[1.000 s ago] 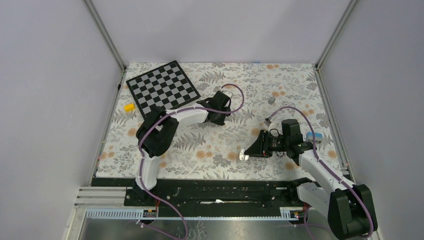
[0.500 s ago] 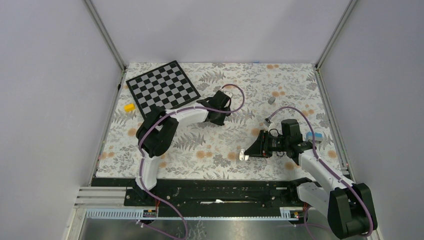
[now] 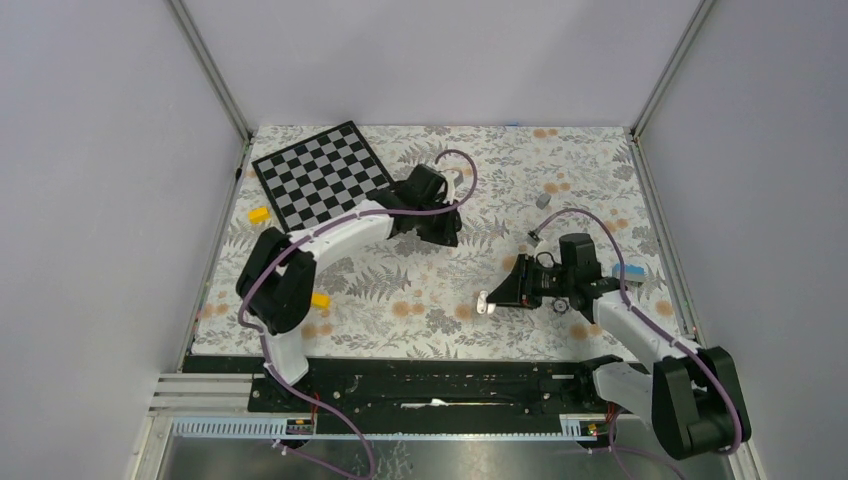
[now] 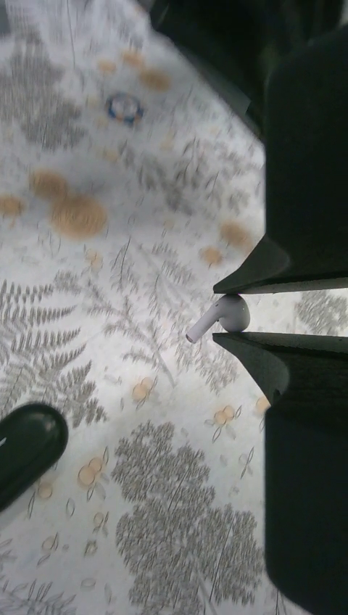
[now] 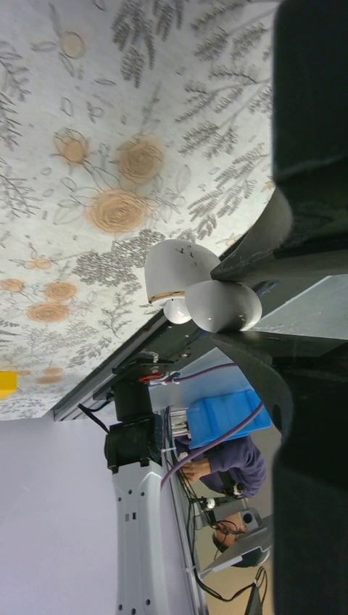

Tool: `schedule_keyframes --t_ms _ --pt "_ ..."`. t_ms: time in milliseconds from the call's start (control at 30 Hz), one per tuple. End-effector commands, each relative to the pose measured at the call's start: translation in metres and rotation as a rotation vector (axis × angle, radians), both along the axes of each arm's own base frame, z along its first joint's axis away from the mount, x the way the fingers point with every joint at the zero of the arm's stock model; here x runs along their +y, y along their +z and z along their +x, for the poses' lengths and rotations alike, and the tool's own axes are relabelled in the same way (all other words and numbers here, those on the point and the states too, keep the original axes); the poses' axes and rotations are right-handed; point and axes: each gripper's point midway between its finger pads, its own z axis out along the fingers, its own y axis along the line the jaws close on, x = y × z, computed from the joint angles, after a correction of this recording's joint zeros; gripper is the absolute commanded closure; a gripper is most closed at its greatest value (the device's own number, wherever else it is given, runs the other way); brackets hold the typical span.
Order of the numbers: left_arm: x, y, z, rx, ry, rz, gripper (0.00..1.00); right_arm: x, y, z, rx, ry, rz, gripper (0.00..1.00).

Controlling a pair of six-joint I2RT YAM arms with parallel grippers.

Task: Insert the wireless bluetooth earbuds into the charging case
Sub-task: Pick up the earbud from the center of the board, then place the earbud in the charging case.

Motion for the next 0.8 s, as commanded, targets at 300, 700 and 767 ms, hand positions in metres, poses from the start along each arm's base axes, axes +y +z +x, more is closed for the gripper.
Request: schedule_keyframes --t_ms 300,700,767 --pt "0.001 0.093 -0.053 0.391 -0.042 -0.562 0.91 0.018 0.032 0.084 -0.281 -0.192 0.222 1.00" --pt "-0.008 0.144 -0.070 0.554 -0.021 -0.904 0.92 0.028 0.047 0.107 -0.284 -0.277 0.421 1.00" --pt "-0.007 0.146 -0.073 0.580 -0.009 -0.950 0.93 0.031 0.054 0.106 -0.291 -0.271 0.484 1.00"
